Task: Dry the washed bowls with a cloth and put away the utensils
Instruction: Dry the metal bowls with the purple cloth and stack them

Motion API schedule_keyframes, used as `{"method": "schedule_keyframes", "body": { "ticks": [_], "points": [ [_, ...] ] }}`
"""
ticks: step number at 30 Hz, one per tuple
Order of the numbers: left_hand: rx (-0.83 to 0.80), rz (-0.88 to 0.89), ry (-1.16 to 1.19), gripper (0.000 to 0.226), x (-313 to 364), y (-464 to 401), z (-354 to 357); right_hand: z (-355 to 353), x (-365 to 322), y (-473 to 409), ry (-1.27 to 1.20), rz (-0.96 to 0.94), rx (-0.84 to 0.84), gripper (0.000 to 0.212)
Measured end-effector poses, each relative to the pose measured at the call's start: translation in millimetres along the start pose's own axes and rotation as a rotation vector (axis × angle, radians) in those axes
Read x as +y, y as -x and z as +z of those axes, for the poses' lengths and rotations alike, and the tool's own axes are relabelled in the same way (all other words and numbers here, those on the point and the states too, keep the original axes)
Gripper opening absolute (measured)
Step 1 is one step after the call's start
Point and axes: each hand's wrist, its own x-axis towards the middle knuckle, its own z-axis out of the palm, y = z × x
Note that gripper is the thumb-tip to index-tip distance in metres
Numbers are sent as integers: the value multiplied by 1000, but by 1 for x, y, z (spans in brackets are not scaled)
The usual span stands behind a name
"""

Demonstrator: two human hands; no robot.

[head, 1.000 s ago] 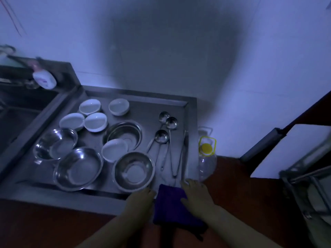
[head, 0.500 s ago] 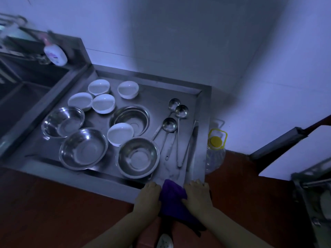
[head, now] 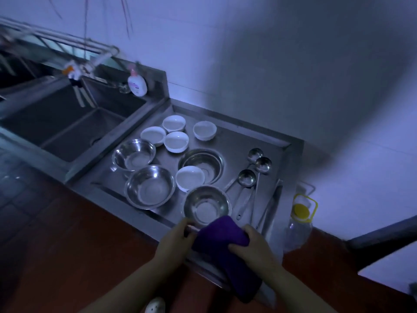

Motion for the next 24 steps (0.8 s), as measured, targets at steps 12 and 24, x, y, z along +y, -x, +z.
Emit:
{"method": "schedule_keyframes", "body": {
  "ticks": [12, 24],
  "points": [
    [282, -211, -24, 30, -89, -62, -125, 46, -100, -32, -182, -34, 175, 23],
    [22, -270, 138, 24, -161, -161, -183, 135, -180, -80, -143, 78, 449, 28]
  ]
}}
